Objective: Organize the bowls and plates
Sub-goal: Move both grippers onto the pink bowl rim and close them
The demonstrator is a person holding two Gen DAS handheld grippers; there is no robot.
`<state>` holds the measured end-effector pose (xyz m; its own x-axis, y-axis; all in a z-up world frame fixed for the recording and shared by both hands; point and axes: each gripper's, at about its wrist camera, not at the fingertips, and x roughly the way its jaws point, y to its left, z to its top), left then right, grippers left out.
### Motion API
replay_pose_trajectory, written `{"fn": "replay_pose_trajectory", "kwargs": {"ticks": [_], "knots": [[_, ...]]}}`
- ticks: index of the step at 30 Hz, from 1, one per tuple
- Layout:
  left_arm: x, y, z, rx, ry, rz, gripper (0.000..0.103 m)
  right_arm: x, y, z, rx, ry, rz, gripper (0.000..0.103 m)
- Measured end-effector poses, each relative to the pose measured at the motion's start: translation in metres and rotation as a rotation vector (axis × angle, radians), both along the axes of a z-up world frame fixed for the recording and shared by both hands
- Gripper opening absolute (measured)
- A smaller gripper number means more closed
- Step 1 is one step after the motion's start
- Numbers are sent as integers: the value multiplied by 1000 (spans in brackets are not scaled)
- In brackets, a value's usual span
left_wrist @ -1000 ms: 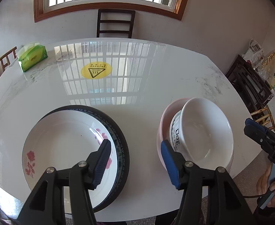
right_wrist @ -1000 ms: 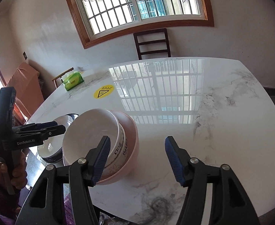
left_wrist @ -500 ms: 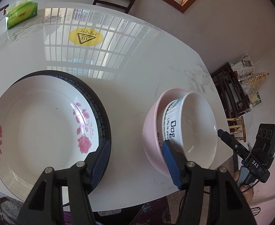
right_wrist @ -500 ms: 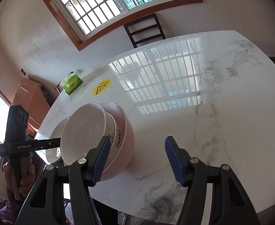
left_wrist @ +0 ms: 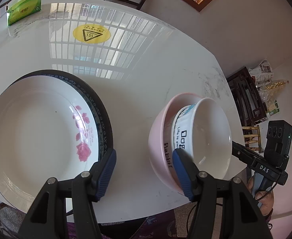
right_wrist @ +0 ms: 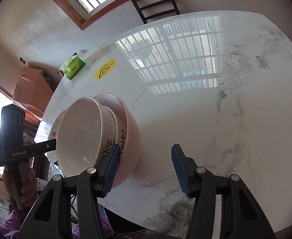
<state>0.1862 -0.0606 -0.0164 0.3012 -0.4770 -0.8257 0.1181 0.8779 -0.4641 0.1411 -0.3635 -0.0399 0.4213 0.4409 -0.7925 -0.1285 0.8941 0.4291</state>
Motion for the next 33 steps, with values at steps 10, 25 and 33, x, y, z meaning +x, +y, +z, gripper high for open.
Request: {"fn": "replay_pose_trajectory", "kwargs": {"ticks": [10,25,33], "knots": [[-3,7,0,-2,28,76,61,13,15,3,-117,53,50,41],[-5,1,5,-15,26,83,43,24,9,-9,-91,141,51,53],[-4,3,4,-67,40,84,26,29,4,-16,-37,193,60,56]]}}
